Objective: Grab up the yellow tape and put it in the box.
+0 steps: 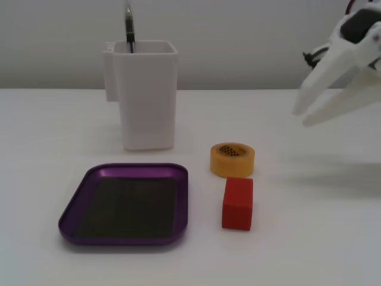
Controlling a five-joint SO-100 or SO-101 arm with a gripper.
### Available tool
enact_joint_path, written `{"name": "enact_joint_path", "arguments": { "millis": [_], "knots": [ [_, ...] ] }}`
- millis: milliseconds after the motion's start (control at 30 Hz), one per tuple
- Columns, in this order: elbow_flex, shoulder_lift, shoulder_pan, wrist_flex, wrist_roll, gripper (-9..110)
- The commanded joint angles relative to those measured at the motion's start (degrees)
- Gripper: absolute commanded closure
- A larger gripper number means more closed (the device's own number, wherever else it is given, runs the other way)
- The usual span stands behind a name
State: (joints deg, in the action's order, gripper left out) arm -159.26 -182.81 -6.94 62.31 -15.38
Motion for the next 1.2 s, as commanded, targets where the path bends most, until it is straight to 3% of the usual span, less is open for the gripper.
{"name": "enact_joint_path", "arguments": {
  "millis": [0, 267, 533, 1167],
  "knots": [
    [8.53, 14.5, -1.67, -2.29, -0.44, 97],
    [30.67, 49.66, -1.93, -2.46, 0.09, 90],
    [43.51, 72.51, -2.02, -3.34, 0.09, 90],
    [44.47, 88.24, -2.02, -13.45, 0.7, 91]
  ]
}}
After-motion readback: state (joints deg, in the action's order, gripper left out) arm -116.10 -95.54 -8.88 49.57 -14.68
